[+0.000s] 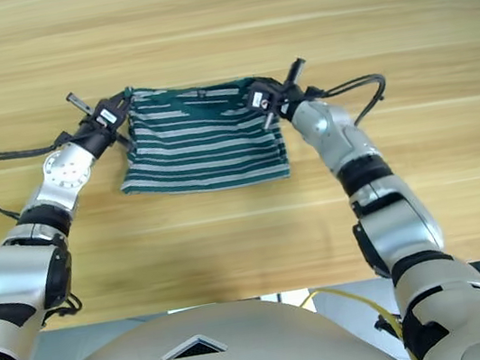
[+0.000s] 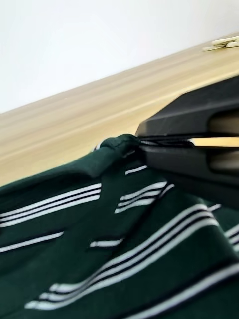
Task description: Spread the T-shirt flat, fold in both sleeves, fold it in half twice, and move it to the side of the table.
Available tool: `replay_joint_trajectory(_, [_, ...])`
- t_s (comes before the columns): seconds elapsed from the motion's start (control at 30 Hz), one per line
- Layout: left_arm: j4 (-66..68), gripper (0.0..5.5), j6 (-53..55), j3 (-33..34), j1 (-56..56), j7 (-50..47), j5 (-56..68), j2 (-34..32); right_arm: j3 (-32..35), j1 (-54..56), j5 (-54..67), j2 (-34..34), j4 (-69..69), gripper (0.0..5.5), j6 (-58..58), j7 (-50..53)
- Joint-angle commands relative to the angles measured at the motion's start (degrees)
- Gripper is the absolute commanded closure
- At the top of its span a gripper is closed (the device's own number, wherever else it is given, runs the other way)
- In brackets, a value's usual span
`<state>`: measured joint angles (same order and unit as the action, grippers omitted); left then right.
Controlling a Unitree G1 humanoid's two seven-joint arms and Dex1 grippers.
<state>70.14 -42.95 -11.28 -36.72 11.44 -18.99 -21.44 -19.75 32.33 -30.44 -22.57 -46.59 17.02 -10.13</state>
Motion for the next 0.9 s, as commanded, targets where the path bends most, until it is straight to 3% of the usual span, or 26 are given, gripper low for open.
replay_joint_trajectory(0.03, [2.68, 5.45, 3.91, -1.71, -2.63, -2.51, -2.66, 1.07, -1.1, 2.99, -0.58, 1.91, -7.51, 5.17, 1.66, 2.95])
replay_joint_trajectory(0.2, [4.62, 5.45, 7.84, -0.76, -3.71, 0.67, -1.31, 2.47, -0.07, 4.78, 1.13, 3.26, -12.55, 4.41, 3.6, 6.13])
replay_joint_trajectory(0.3, [5.02, 4.67, 9.44, -0.02, -4.41, 2.9, -0.5, 2.62, 1.7, 5.88, 3.05, 3.86, -14.08, 3.72, 4.84, 7.82])
replay_joint_trajectory(0.5, [5.47, 3.74, 16.11, 6.62, -6.24, 5.87, 6.19, 2.92, 6.49, 7.76, 8.39, 5.13, -16.43, 2.68, 7.68, 10.34])
replay_joint_trajectory(0.57, [5.3, 3.7, 18.25, 10.9, -7.14, 6.7, 10.51, 2.99, 7.19, 7.56, 9.2, 5.11, -16.4, 2.39, 9.25, 10.21])
replay_joint_trajectory(0.73, [4.3, 3.7, 20.12, 20.61, -8.72, 10.41, 20.66, 3.1, 6.11, 1.62, 11.57, 1.09, -8.3, 1.58, 19.98, 0.68])
replay_joint_trajectory(0.9, [2.51, 3.7, 15.77, 25.52, -7.91, 12.49, 25.25, 1.97, 3.66, -12.02, 17.13, -8.53, 9.34, 0.89, 25.1, -17.55])
